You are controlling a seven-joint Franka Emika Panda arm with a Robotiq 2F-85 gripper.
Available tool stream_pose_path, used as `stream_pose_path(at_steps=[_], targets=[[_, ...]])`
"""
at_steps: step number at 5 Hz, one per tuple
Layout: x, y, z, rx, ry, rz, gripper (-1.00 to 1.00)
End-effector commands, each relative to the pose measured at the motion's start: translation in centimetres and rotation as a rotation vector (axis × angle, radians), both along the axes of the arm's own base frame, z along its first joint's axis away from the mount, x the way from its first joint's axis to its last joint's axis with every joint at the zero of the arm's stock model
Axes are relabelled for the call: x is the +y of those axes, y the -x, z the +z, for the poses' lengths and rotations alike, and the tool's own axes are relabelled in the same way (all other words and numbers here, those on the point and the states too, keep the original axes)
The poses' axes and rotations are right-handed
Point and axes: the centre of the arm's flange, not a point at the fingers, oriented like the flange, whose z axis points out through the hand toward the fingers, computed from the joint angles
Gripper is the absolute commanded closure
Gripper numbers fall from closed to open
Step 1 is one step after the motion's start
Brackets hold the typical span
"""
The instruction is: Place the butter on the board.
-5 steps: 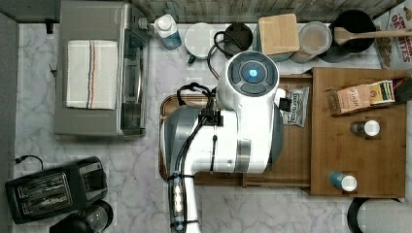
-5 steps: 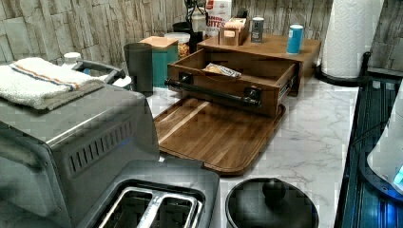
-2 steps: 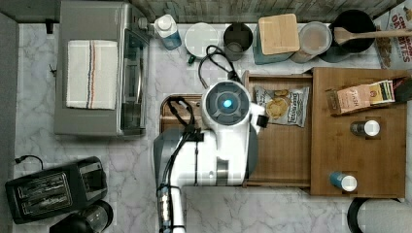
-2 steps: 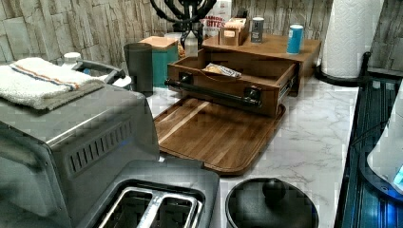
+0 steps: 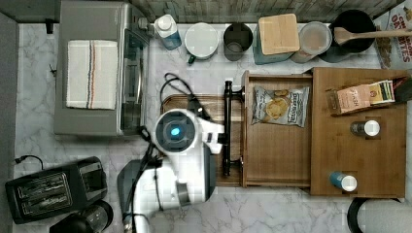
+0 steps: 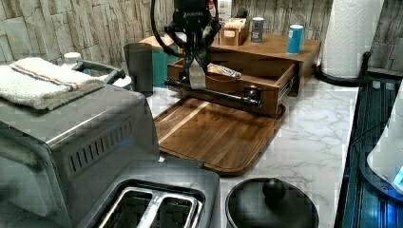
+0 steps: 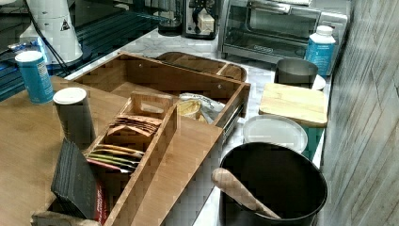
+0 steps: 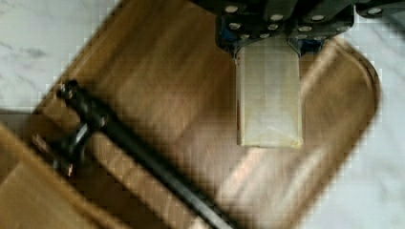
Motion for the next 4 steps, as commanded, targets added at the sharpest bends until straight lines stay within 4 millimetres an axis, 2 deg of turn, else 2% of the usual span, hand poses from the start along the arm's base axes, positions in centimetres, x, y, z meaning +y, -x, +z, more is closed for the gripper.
stream_pose_path(at_steps=[1, 2, 4], targets=[[2.5, 2.1, -2.8, -0.071, -0.048, -0.01, 1.0], [3.7, 2.1, -4.7, -0.063, -0.008, -0.034, 1.0], [4.8, 3.2, -7.7, -0.063, -0.037, -0.056, 1.0]])
